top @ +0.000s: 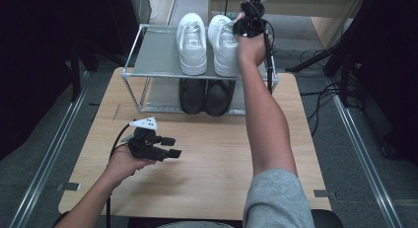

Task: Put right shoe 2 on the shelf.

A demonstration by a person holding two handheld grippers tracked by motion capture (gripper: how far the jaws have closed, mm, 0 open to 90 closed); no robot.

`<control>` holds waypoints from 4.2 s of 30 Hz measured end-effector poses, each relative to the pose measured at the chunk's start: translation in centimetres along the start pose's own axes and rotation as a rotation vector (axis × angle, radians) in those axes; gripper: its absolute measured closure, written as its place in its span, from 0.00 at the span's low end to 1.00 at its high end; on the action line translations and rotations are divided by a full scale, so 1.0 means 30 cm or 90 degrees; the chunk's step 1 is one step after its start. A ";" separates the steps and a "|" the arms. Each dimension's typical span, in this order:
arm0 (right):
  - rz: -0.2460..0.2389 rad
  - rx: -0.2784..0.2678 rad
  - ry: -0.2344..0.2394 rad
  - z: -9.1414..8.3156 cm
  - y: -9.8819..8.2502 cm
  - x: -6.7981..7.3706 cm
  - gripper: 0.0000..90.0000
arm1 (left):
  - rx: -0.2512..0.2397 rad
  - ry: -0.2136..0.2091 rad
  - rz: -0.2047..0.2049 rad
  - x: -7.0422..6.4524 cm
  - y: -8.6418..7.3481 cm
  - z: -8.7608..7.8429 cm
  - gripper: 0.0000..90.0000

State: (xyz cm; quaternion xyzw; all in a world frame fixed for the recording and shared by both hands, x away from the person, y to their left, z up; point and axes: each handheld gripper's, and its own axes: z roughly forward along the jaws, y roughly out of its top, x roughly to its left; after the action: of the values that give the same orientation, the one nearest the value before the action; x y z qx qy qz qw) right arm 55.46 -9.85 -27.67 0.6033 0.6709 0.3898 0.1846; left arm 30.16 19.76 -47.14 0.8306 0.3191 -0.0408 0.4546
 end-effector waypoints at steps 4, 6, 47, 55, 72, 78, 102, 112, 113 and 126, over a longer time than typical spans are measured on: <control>-0.002 -0.003 -0.019 0.032 0.005 0.034 0.90 | 0.007 -0.005 0.008 -0.002 0.006 0.007 0.44; -0.004 -0.004 -0.025 0.043 0.002 0.049 0.90 | 0.005 -0.007 0.007 -0.002 0.007 0.008 0.44; -0.037 -0.014 0.067 -0.086 -0.049 0.048 0.65 | 0.014 -0.013 0.003 0.010 0.021 0.023 0.44; -0.053 -0.025 0.114 -0.170 -0.099 0.008 0.64 | 0.019 -0.016 0.003 0.010 0.022 0.027 0.44; -0.101 -0.044 0.172 -0.274 -0.189 -0.072 0.61 | 0.025 -0.010 0.000 0.023 0.021 0.028 0.43; -0.107 -0.032 0.190 -0.281 -0.240 -0.096 0.60 | 0.024 -0.009 -0.004 0.024 0.019 0.028 0.43; -0.152 0.011 0.252 -0.239 -0.547 -0.154 0.54 | 0.031 -0.010 0.002 0.022 0.015 0.034 0.42; -0.137 0.042 0.300 -0.195 -0.703 -0.170 0.53 | 0.032 -0.007 0.003 0.023 0.013 0.036 0.42; -0.140 0.044 0.300 -0.192 -0.717 -0.170 0.53 | 0.032 -0.007 0.003 0.023 0.013 0.036 0.42; -0.168 0.060 0.325 -0.156 -0.895 -0.168 0.53 | 0.037 -0.002 0.006 0.022 0.012 0.038 0.42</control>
State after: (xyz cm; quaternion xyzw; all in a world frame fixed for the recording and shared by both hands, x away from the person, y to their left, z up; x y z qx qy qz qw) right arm 35.26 -15.21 -45.87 0.4013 0.7854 0.4704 0.0306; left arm 31.15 19.07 -47.77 0.8450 0.3129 -0.0495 0.4308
